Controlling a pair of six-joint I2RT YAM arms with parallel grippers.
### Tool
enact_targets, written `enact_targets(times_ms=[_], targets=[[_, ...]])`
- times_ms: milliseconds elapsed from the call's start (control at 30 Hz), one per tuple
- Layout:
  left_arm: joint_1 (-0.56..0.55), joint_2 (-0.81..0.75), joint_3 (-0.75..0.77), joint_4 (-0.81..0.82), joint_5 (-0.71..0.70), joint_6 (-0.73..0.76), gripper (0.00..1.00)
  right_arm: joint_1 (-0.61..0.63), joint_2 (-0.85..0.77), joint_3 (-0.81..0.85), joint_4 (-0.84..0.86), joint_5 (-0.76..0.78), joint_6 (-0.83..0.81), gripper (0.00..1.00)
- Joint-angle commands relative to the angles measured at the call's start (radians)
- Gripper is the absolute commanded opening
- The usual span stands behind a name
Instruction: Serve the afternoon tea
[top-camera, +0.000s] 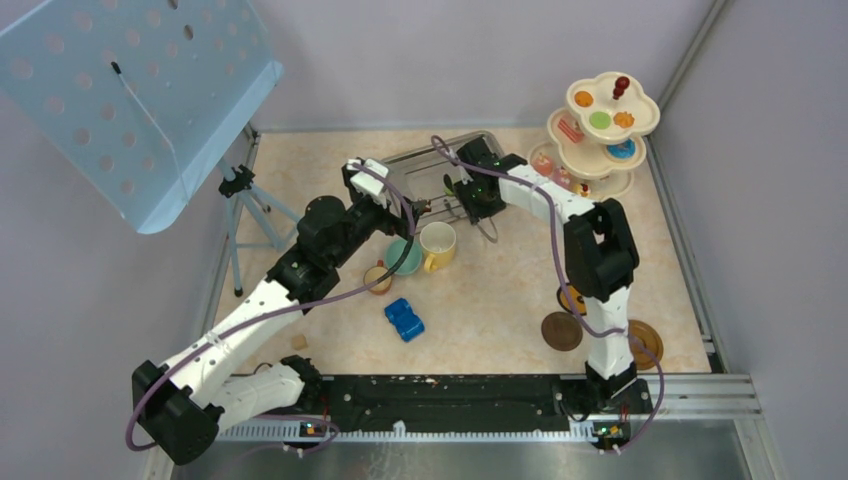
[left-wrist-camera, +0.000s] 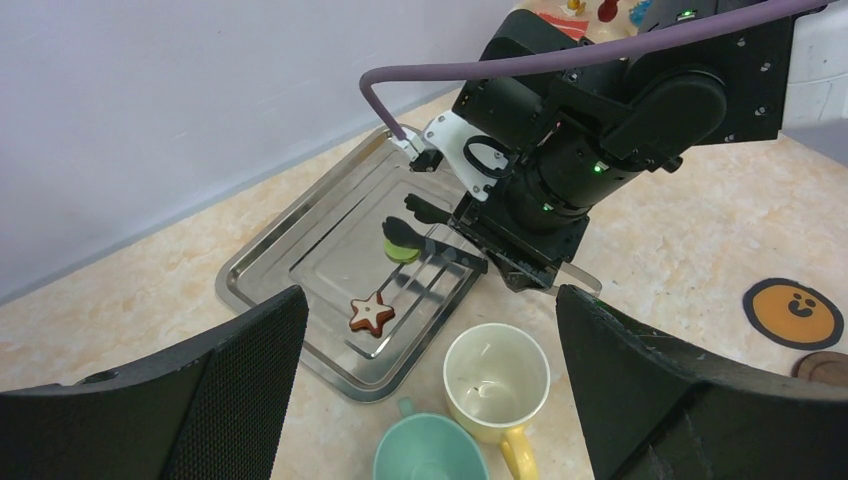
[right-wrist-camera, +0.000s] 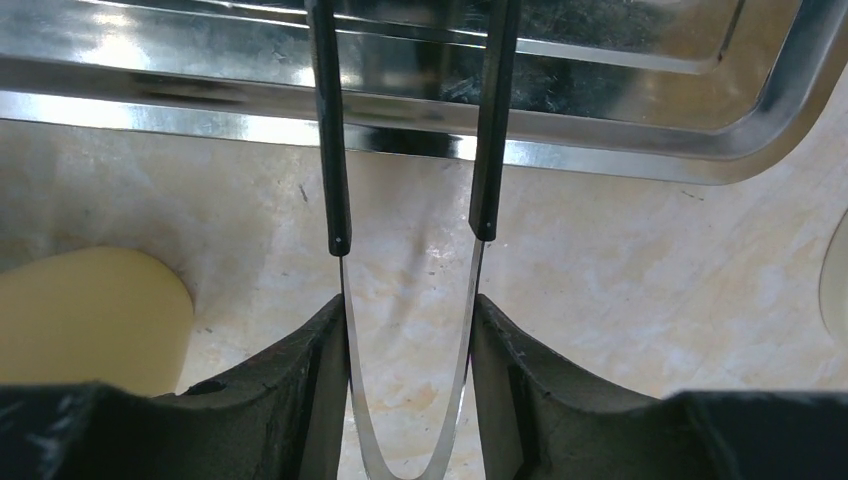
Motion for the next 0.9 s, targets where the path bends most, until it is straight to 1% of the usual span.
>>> enact_targets(times_ms=[0, 167, 533, 867], targets=[[-0.004, -0.002, 0.004, 0.036, -0.005, 0.004, 0.99, 0.018, 0.013, 0.061, 0.017, 0.005, -0.019, 0.43], [-0.004, 0.002, 0.008, 0.032, 0.006, 0.002, 0.99, 0.033, 0.039, 0.085, 0.004, 0.029, -0.029, 0.45], [-0.004, -0.003, 0.005, 0.034, -0.01, 0.004, 0.99, 0.074, 0.108, 0.133, -0.051, 0.175, -0.054, 0.46], [-0.004, -0.006, 0.007, 0.035, 0.009, 0.0, 0.99, 0.079, 0.133, 0.149, -0.064, 0.226, -0.07, 0.41]])
